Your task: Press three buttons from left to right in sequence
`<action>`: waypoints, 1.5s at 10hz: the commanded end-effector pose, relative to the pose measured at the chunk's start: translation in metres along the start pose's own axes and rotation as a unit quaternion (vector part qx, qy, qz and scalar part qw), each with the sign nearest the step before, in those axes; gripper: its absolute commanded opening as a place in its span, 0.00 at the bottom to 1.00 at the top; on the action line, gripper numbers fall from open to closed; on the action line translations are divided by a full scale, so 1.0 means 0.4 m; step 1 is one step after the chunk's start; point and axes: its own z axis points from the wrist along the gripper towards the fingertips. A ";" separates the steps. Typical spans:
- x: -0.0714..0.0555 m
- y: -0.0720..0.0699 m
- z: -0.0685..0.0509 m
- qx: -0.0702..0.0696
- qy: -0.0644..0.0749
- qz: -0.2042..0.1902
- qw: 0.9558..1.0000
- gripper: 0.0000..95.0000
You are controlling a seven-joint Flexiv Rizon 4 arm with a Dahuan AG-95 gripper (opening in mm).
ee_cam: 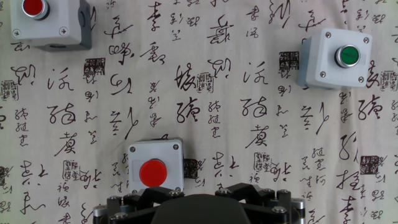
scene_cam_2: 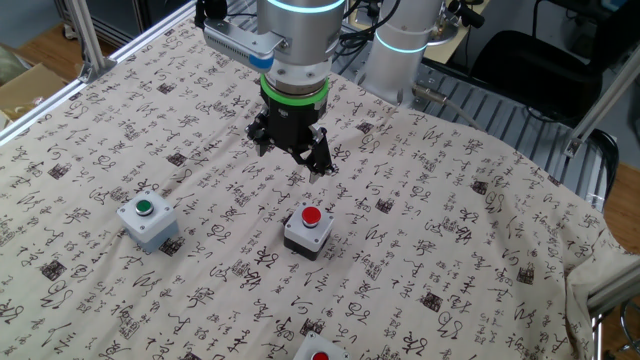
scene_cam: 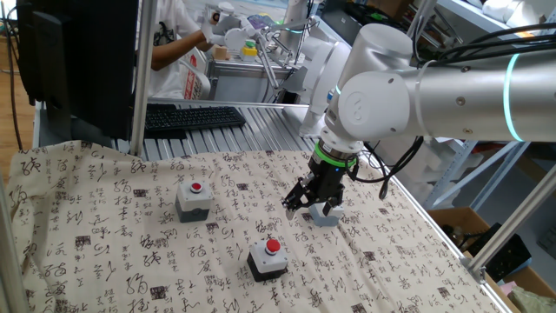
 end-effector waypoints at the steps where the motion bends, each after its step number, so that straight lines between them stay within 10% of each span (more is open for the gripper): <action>1: 0.000 0.000 0.000 -0.022 0.008 0.176 0.984 0.00; 3: 0.001 0.000 0.000 -0.051 0.014 0.182 0.982 0.00; 8: 0.001 0.000 0.000 -0.023 0.011 0.174 0.984 0.00; 15: 0.001 0.000 0.001 -0.020 0.011 0.175 0.984 0.00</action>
